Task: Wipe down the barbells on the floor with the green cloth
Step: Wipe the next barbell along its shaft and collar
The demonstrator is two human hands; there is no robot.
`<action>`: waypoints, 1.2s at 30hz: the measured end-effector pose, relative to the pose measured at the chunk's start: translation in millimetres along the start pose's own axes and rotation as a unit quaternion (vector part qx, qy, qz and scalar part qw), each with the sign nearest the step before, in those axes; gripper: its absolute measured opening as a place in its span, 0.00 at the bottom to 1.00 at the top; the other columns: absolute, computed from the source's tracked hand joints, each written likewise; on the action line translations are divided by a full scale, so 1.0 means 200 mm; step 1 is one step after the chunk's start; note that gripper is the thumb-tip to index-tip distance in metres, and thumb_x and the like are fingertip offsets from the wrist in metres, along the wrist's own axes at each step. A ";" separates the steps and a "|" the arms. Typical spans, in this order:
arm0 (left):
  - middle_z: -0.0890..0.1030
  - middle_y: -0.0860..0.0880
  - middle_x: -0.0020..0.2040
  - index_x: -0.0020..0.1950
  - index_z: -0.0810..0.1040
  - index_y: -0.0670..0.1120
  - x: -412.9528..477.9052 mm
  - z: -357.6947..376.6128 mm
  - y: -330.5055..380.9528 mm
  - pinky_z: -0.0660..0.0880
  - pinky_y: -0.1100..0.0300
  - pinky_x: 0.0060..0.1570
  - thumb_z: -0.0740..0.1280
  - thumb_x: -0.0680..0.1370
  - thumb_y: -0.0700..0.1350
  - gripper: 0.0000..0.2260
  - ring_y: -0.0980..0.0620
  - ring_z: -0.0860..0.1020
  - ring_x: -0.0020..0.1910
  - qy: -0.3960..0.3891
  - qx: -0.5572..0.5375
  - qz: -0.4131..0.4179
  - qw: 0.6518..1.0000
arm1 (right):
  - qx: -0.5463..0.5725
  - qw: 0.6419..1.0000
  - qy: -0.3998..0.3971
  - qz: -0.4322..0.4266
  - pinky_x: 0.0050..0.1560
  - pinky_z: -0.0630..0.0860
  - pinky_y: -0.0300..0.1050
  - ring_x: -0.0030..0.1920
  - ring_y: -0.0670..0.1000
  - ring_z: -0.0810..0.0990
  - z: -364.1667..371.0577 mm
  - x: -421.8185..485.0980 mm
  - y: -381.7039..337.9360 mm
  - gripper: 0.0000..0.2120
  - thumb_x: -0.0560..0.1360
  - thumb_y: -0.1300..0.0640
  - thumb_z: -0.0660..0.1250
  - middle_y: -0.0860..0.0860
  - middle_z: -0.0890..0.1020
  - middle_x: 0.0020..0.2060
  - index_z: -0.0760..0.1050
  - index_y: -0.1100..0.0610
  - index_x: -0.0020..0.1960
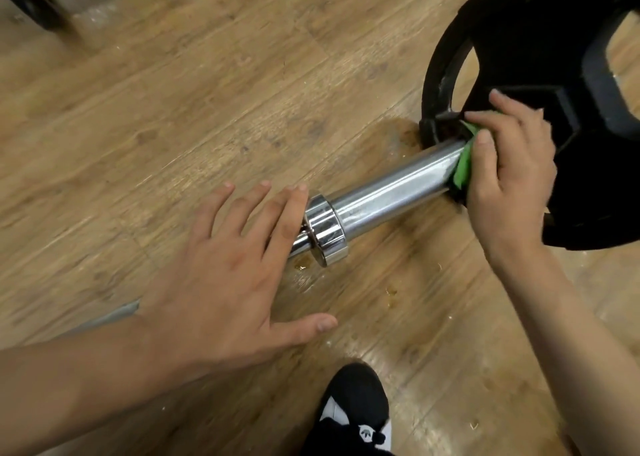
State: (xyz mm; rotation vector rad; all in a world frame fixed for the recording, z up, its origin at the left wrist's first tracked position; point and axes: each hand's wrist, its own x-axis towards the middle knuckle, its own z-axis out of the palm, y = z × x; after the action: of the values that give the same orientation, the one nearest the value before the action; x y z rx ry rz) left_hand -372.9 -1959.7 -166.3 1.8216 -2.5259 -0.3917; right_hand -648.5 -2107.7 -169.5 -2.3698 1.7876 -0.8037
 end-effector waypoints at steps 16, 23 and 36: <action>0.63 0.38 0.81 0.85 0.51 0.38 -0.09 -0.02 -0.13 0.57 0.36 0.78 0.45 0.80 0.76 0.48 0.37 0.61 0.81 0.012 -0.015 0.008 1.000 | 0.164 0.983 0.078 -0.021 0.49 0.74 0.57 0.47 0.54 0.79 0.09 -0.16 -0.52 0.17 0.86 0.60 0.55 0.54 0.80 0.46 0.81 0.64 0.52; 0.66 0.33 0.79 0.81 0.60 0.33 -0.21 0.00 -0.22 0.54 0.38 0.77 0.45 0.82 0.71 0.45 0.35 0.64 0.80 -0.004 0.006 0.060 0.998 | 0.016 0.978 -0.167 -0.126 0.44 0.73 0.51 0.47 0.62 0.83 0.18 -0.19 -0.87 0.11 0.78 0.52 0.66 0.56 0.84 0.47 0.84 0.57 0.45; 0.67 0.31 0.77 0.79 0.63 0.31 -0.19 0.00 -0.19 0.54 0.37 0.78 0.54 0.78 0.69 0.46 0.33 0.63 0.80 0.008 0.043 0.072 0.996 | -0.056 0.969 -0.229 -0.075 0.43 0.66 0.49 0.49 0.61 0.82 0.16 -0.11 -0.89 0.13 0.80 0.49 0.62 0.54 0.84 0.47 0.82 0.52 0.58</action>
State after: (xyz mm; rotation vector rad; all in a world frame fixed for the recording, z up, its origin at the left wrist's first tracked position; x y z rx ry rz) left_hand -325.0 -1936.1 -168.4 1.6475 -2.6810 -0.2680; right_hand -483.4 -2037.9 -141.6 -2.5135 1.5124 -0.1360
